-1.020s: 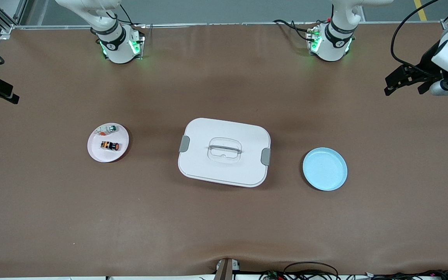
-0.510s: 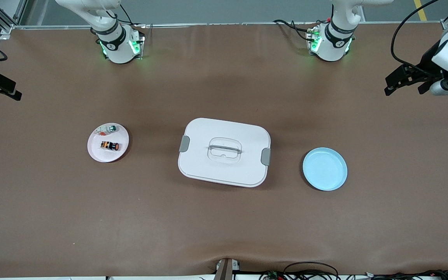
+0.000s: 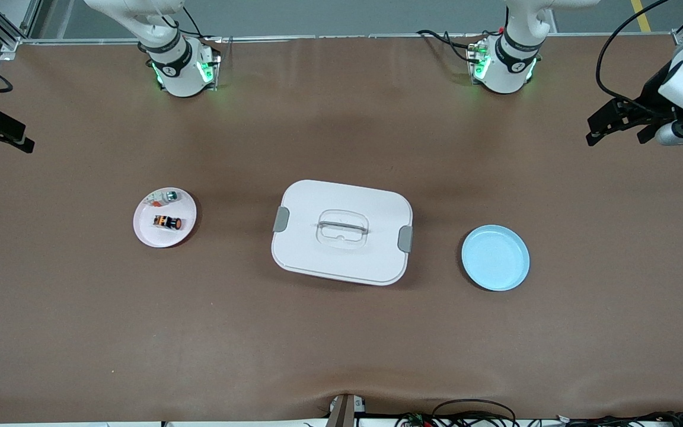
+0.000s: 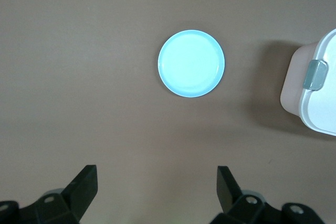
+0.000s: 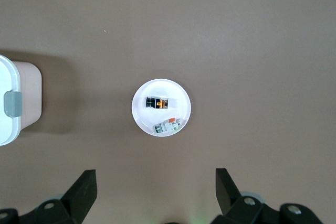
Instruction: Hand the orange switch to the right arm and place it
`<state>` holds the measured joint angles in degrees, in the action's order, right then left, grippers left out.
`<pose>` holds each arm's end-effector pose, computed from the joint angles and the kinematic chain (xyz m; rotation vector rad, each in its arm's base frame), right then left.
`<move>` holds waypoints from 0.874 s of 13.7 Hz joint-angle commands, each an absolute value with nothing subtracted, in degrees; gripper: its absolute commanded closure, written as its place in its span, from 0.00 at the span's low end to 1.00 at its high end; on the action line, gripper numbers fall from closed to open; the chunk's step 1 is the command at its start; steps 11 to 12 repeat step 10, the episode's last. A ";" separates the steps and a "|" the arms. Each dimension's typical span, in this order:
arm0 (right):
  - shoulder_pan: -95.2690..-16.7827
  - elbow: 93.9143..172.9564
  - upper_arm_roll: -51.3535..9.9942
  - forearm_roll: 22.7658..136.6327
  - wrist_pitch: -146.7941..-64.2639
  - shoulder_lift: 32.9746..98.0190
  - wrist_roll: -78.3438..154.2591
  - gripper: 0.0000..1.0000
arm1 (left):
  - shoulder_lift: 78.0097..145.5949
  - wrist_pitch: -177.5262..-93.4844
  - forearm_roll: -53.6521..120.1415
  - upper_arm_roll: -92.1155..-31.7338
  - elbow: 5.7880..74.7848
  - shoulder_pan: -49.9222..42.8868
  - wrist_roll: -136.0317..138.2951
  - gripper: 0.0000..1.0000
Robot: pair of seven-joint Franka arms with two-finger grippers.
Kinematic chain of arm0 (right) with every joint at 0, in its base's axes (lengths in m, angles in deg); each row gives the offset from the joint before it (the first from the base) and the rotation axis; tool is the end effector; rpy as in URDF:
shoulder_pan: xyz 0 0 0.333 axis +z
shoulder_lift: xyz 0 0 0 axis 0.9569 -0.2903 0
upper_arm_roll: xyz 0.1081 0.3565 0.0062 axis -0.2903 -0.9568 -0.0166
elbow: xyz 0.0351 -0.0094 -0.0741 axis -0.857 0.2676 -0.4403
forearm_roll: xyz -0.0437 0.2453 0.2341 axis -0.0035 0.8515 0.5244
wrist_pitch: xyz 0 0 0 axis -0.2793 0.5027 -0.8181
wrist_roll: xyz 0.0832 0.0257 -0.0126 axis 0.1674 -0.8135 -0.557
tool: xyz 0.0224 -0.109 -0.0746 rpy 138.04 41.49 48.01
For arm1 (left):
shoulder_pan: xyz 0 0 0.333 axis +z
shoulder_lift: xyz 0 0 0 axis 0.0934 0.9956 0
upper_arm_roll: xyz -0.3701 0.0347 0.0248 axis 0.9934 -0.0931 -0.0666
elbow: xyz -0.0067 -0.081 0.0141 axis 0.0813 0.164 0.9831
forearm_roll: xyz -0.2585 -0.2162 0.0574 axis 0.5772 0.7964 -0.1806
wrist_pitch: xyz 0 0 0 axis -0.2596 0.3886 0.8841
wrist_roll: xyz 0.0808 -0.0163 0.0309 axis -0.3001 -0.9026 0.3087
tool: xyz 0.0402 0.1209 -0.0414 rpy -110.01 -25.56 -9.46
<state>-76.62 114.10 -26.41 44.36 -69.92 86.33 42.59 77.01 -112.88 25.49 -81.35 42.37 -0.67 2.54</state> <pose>0.4992 -0.0239 0.6908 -3.1112 0.0696 0.0635 0.4475 -0.0398 0.6511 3.1118 0.0838 0.0450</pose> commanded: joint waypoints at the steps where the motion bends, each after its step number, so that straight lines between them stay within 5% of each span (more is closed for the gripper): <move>1: -76.02 117.99 -25.78 45.05 -71.82 89.48 43.60 0.00 | 77.48 -112.47 24.34 -81.30 41.21 -0.62 1.18 0.00; 12: -76.29 117.91 -25.87 45.23 -71.91 89.31 48.53 0.00 | 77.48 -112.47 24.52 -81.30 41.21 -0.62 1.18 0.00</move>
